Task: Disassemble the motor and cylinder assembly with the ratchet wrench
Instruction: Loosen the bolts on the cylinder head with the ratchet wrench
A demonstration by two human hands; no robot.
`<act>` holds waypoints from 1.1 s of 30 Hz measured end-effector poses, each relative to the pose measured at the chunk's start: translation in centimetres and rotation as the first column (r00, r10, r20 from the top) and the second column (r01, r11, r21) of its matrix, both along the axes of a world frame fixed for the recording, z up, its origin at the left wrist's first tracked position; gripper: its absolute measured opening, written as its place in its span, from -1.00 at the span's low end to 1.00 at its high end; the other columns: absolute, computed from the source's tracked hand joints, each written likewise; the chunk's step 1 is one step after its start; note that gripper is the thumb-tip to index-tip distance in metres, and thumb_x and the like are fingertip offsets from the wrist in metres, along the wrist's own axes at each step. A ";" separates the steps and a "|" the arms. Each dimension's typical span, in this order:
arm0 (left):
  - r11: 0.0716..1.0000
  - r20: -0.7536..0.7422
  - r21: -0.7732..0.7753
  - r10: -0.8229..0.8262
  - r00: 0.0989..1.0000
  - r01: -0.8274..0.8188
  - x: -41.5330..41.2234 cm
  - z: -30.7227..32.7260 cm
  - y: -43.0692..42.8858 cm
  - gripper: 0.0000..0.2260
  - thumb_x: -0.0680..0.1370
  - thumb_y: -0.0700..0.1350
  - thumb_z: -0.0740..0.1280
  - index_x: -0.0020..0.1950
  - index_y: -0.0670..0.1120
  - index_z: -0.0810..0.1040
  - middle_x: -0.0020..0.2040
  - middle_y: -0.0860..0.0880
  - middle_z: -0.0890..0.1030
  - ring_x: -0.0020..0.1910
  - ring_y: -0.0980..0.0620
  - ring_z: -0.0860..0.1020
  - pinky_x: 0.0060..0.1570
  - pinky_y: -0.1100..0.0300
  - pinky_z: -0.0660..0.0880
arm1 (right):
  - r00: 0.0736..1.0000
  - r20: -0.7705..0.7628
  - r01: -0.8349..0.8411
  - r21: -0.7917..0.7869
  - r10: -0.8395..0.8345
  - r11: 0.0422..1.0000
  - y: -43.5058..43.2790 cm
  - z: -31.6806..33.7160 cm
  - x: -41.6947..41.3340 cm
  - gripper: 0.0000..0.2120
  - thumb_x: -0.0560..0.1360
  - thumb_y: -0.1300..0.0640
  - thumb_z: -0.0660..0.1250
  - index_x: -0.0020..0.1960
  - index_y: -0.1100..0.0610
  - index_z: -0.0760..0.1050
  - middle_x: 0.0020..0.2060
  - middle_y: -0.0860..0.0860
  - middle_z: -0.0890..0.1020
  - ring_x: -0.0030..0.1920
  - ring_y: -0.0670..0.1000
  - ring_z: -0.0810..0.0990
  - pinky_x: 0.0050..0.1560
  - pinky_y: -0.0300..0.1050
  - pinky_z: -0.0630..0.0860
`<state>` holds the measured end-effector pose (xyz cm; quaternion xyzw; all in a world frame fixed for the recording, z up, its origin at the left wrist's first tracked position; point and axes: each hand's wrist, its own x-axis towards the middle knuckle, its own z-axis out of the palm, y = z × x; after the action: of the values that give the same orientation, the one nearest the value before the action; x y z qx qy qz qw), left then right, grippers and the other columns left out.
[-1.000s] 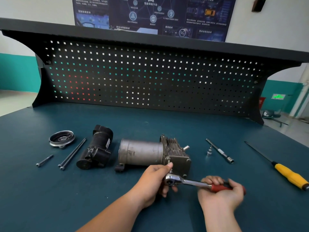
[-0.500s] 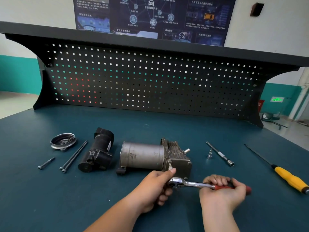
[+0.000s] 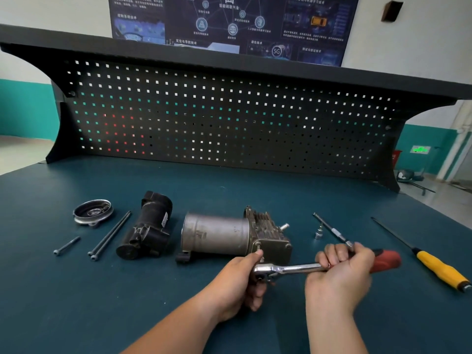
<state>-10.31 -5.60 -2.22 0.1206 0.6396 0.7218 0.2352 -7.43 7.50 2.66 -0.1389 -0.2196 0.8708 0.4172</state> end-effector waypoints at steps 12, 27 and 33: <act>0.994 0.127 0.064 -0.096 0.987 0.088 -0.2 0.2 0.1 -0.51 0.65 0.09 -0.05 -0.15 -0.17 0.53 -0.39 -0.06 0.63 -0.48 0.06 0.60 -0.62 0.34 0.34 | 0.996 0.008 -0.070 0.655 0.086 0.752 -4.2 4.5 -1.8 -0.79 0.38 0.23 0.33 -0.31 0.01 0.34 -0.57 -0.10 0.35 -0.56 -0.05 0.30 -0.52 -0.24 0.25; 0.981 0.178 0.150 0.099 0.979 -0.126 -0.8 -0.1 -0.1 -0.91 0.54 -0.12 0.33 -0.16 -0.07 0.49 -0.16 -0.11 0.35 -0.36 0.12 0.31 -0.50 0.37 0.42 | 0.974 0.167 -0.213 0.907 0.155 0.363 -5.5 5.7 -2.1 -0.81 0.32 0.10 0.31 -0.39 -0.02 0.32 -0.54 -0.13 0.28 -0.47 -0.04 0.25 -0.49 -0.21 0.22; 0.973 0.185 0.186 0.099 0.978 -0.133 -0.7 0.0 -0.3 -0.89 0.42 -0.11 0.40 -0.18 -0.12 0.54 -0.23 -0.09 0.54 -0.40 0.11 0.50 -0.47 0.33 0.47 | 0.957 0.107 -0.256 0.747 0.268 0.614 -4.3 5.1 -1.7 -0.81 0.33 0.17 0.31 -0.31 0.07 0.28 -0.56 -0.12 0.28 -0.57 -0.12 0.22 -0.56 -0.29 0.21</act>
<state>-10.97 -5.87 -2.18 0.0419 0.5478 0.8020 0.2345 -9.12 3.23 7.73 0.0866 -0.5753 0.7532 0.3071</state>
